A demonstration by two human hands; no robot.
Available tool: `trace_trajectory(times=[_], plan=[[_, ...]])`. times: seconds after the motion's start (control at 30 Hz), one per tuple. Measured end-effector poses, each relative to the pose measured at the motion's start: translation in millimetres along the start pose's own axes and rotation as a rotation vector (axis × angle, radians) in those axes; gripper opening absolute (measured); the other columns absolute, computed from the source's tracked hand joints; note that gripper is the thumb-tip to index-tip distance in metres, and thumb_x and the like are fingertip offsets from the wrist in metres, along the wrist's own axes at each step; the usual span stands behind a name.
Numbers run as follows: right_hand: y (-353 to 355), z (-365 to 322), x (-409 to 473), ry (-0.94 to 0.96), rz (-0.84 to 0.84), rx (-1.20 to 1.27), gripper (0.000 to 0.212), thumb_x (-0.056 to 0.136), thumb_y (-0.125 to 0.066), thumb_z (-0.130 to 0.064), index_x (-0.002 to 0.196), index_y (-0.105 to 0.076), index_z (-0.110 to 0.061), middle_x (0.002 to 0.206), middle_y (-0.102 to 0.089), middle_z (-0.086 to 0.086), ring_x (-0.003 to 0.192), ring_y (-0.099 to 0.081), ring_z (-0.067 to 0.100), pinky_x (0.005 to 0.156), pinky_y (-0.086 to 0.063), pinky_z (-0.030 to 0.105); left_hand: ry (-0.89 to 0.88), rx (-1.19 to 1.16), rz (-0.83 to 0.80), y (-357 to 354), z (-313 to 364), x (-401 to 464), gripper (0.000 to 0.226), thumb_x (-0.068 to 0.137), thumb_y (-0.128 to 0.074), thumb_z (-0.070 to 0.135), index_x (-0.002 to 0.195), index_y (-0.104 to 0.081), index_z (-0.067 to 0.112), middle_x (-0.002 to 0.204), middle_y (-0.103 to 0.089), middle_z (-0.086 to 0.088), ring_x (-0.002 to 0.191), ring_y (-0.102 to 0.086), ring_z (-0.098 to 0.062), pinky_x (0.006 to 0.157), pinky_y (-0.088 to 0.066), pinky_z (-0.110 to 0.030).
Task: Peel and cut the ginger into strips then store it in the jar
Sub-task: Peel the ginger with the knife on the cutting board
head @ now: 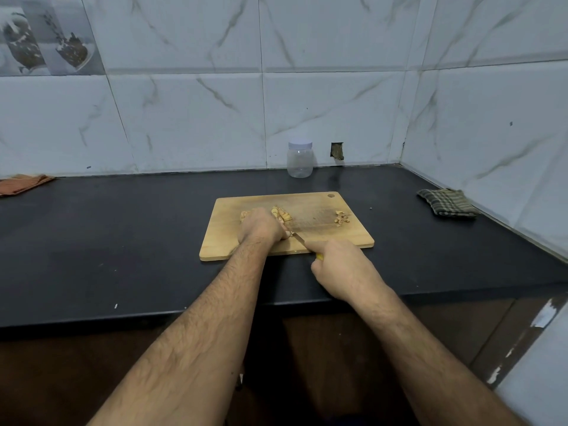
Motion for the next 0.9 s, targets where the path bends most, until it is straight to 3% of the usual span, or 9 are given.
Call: trace_trajectory(times=[0.23, 0.6, 0.7, 0.9], plan=[[2, -5, 5, 0.02, 0.058, 0.099, 0.053, 0.094, -0.045, -0.015, 0.142, -0.052, -0.036, 0.131, -0.063, -0.001, 0.114, -0.058, 0.021, 0.089, -0.052, 0.033, 0.017, 0.002, -0.009, 0, -2, 2, 0.033, 0.068, -0.088, 0.034, 0.093, -0.074, 0.019, 0.097, -0.074, 0.005, 0.096, -0.067, -0.015, 0.084, -0.056, -0.033], [-3, -11, 9, 0.066, 0.046, 0.071, 0.033, 0.089, -0.046, -0.013, 0.11, -0.063, -0.032, 0.089, -0.062, -0.004, 0.084, -0.057, 0.019, 0.068, -0.054, 0.037, 0.006, 0.018, 0.004, -1, -1, 6, 0.034, 0.068, -0.088, 0.037, 0.093, -0.074, 0.02, 0.098, -0.073, 0.004, 0.096, -0.067, -0.016, 0.084, -0.057, -0.032], [-4, -11, 11, 0.069, 0.027, 0.056, 0.034, 0.09, -0.047, -0.014, 0.114, -0.063, -0.033, 0.093, -0.062, -0.003, 0.084, -0.056, 0.018, 0.065, -0.049, 0.033, 0.002, 0.019, 0.016, 0, -1, 6, 0.035, 0.067, -0.088, 0.039, 0.094, -0.075, 0.02, 0.097, -0.073, 0.005, 0.096, -0.067, -0.015, 0.083, -0.057, -0.032], [-4, -17, 15, 0.06, -0.026, 0.028, 0.047, 0.092, -0.046, -0.013, 0.132, -0.058, -0.035, 0.118, -0.066, 0.001, 0.102, -0.058, 0.021, 0.076, -0.049, 0.033, 0.005, 0.001, -0.001, -2, -1, 6, 0.032, 0.067, -0.089, 0.037, 0.091, -0.076, 0.02, 0.094, -0.074, 0.006, 0.095, -0.068, -0.014, 0.084, -0.057, -0.033]])
Point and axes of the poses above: each hand's wrist, its own x-axis towards the middle knuckle, its own y-axis out of the back of the hand, z = x × y, the point moved 7 cm from there along x, towards the middle knuckle
